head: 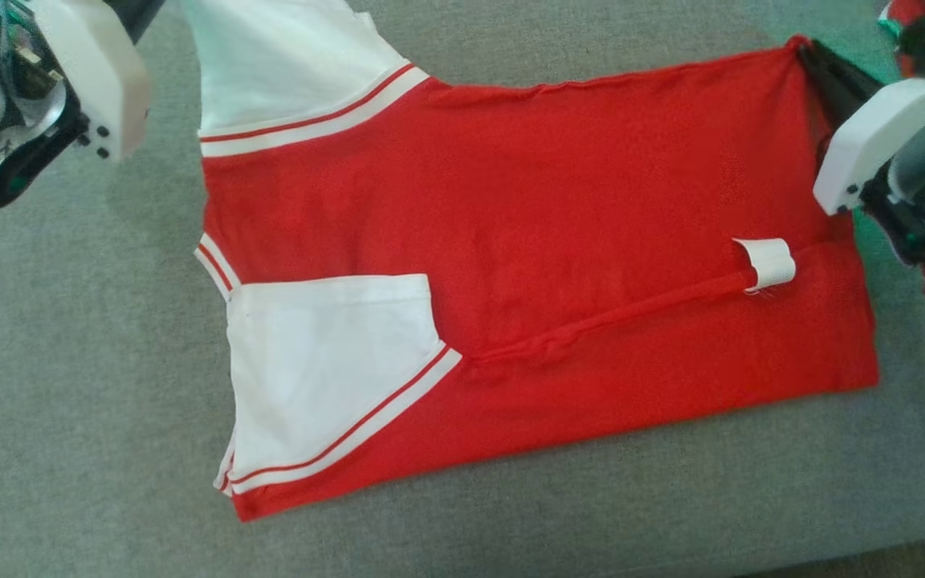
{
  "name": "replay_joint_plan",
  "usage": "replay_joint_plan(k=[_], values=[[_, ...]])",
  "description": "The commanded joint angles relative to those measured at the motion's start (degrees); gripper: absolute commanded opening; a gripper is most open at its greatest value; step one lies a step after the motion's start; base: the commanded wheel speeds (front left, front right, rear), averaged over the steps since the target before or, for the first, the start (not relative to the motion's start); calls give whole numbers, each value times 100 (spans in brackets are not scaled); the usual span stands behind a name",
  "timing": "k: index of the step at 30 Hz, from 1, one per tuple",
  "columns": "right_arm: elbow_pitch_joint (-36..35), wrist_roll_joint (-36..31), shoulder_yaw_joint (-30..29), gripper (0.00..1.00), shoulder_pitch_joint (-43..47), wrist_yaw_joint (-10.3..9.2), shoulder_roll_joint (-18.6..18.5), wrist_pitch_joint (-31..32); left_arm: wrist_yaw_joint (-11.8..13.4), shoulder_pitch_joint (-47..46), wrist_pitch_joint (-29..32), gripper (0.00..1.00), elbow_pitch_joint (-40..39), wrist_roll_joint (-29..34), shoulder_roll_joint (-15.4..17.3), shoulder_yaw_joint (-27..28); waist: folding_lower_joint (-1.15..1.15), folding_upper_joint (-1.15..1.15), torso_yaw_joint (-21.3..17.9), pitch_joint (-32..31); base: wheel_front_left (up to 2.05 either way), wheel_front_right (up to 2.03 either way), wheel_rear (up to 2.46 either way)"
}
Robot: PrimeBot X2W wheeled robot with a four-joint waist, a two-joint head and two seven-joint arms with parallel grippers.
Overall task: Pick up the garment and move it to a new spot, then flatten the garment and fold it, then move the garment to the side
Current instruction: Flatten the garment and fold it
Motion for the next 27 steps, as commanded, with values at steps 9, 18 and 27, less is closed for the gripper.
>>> replay_joint_plan(k=[9, 18, 27], values=[[78, 329, -241, 0, -207, -5, -267, -659, 10, -545, -1402, 0, 603, 152, -117, 363, 0, 0, 219, -327, 0, 0, 0], [-91, 681, -100, 0, 656, -5, -565, -775, 10, 436, -1537, 0, -84, -209, 39, 273, 0, 0, 541, -938, 0, 0, 0], [-561, 828, -292, 0, 1566, -5, -861, -966, 59, 1570, -1594, 0, -1044, -157, 630, 259, 0, 0, 703, -1215, 0, 0, 0]])
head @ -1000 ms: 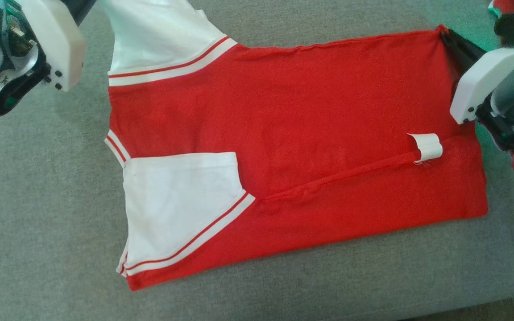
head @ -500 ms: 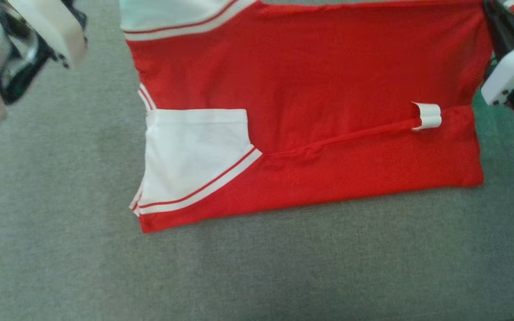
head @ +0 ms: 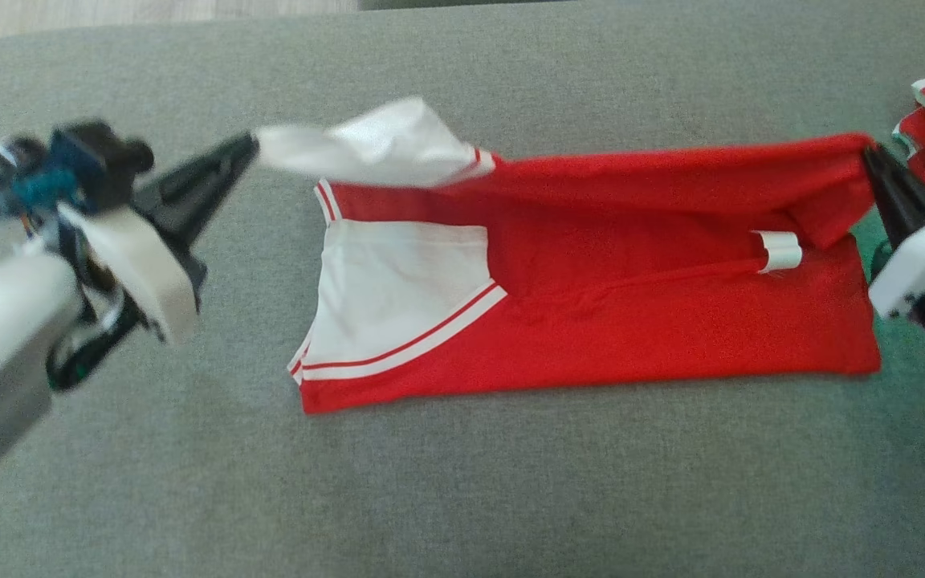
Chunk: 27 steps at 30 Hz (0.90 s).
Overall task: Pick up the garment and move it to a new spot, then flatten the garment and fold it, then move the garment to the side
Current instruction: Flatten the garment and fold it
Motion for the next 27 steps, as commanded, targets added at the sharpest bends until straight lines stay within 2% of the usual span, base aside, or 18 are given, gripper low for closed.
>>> replay_joint_plan(k=[1, 8, 15, 20, 27], values=[[-158, 27, -60, 0, 257, -5, -223, -90, 86, -16, -90, 0, -195, -3, 293, 265, 2, 0, 25, -41, 0, 0, 0], [-458, -164, -438, 0, 959, -5, -306, -171, 603, 771, -293, 0, -939, 176, 531, 264, 2, 0, 80, -73, 0, 0, 0], [-832, -472, -1007, 0, 1505, -5, -156, -192, 1114, 1314, -533, 0, -1415, 227, 578, 264, 2, 0, 89, -30, 0, 0, 0], [-1141, -779, -1432, 0, 1850, -5, 4, -112, 1338, 1551, -673, 0, -1548, 186, 587, 293, 2, 0, 83, 0, 0, 0, 0], [-1598, -1158, -1886, 0, 2247, -5, 192, 65, 1481, 1707, -769, 0, -1625, 206, 626, 303, 2, 0, 55, 31, 0, 0, 0]])
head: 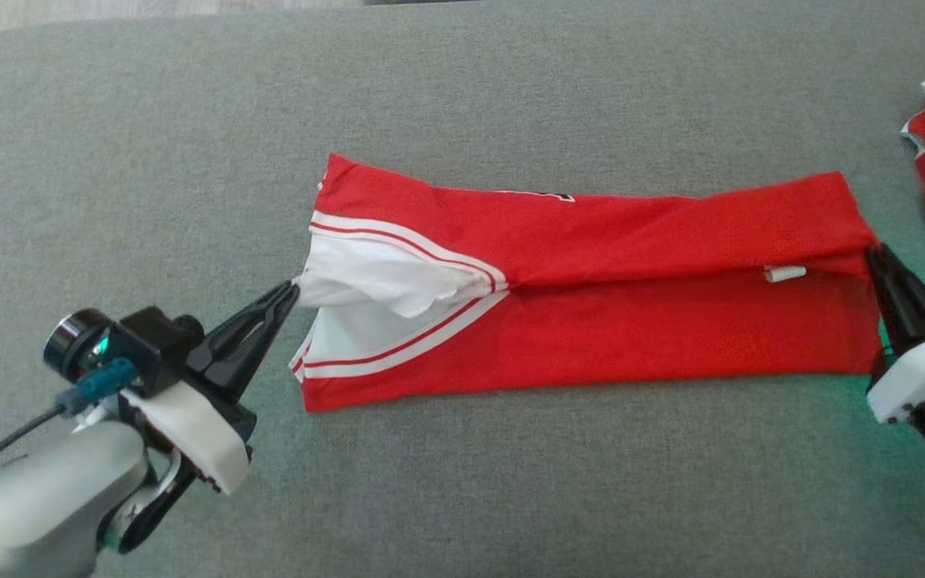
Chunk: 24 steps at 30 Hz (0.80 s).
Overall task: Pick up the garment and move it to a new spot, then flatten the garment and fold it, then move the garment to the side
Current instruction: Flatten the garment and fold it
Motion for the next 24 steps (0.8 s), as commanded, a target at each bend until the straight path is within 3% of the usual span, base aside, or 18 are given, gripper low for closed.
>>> replay_joint_plan(k=[1, 2, 5, 6, 7, 8, 12, 13, 19, 24], values=[[-167, -47, 2, 2, 104, -5, -97, 7, 49, -81, -54, 0, -102, 6, 272, 288, 0, 0, -8, 1, 0, 0, 0], [-223, -99, -63, 11, 163, -5, -52, 59, 74, -62, -65, 0, -108, 16, 269, 288, 0, 0, -18, 6, 0, 0, 0], [-321, -278, -285, 100, 314, -5, 107, 238, 156, 12, -107, 0, -117, 17, 251, 310, 0, 0, -62, 9, 0, 0, 0], [-354, -334, -349, 100, 357, -5, 161, 284, 193, 39, -124, 33, -117, 36, 241, 315, 0, 0, -77, 8, 0, 0, 0], [-381, -385, -433, 100, 403, -5, 217, 307, 239, 76, -141, 59, -122, 50, 225, 321, 0, 0, -89, 1, 0, 0, 0], [-409, -433, -519, 100, 459, -5, 279, 325, 311, 118, -162, 100, -120, 66, 205, 341, 0, 0, -100, -12, 0, 0, 0], [-574, -564, -879, 100, 780, -5, 549, 334, 757, 416, -249, 100, -106, 116, 66, 564, 0, 0, -148, -108, 0, 0, 0], [-697, -606, -1095, 100, 978, -5, 716, 283, 1071, 631, -270, 100, -111, 203, -52, 744, 0, 0, -159, -174, 0, 0, 0], [-1009, -660, -1606, 100, 1407, -5, 1201, 109, 2100, 1674, -278, 100, -460, 1042, -789, 2035, 0, 0, -108, -432, 0, 0, 0], [-854, -676, -1878, 100, 1290, -5, 1462, 156, 2413, 2742, -279, 100, -938, 2008, -1733, 3162, 0, 0, 102, -603, 0, 0, 0]])
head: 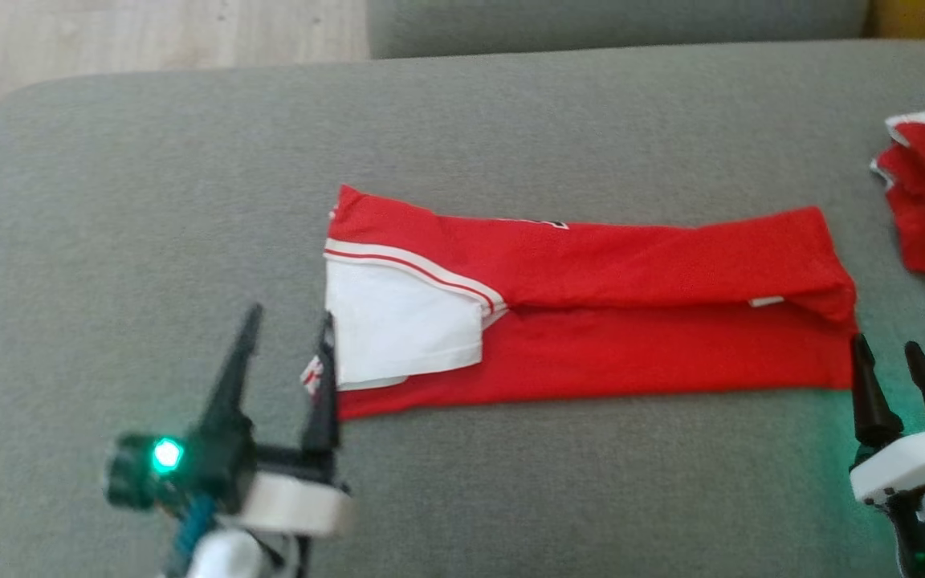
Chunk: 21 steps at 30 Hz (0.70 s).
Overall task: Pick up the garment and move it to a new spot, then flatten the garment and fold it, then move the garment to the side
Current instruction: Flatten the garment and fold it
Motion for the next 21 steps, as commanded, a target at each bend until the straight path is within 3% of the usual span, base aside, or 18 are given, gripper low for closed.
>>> replay_joint_plan(k=[1, 9, 21], values=[[-47, -79, -37, 100, -254, -5, -50, -9, 27, 130, -52, 100, -256, 343, -127, 448, 1, 0, 172, -85, 0, 0, 0], [849, -617, -736, 100, -869, -5, 176, 13, -261, 1013, -53, 100, -392, 1527, -1107, 1212, 1, 0, 699, -142, 0, 0, 0], [2097, -1066, -1422, 100, -1272, -5, 253, 403, -878, 1429, -53, 100, -221, 2203, -1650, 1787, 1, 0, 904, -175, 0, 0, 0]])
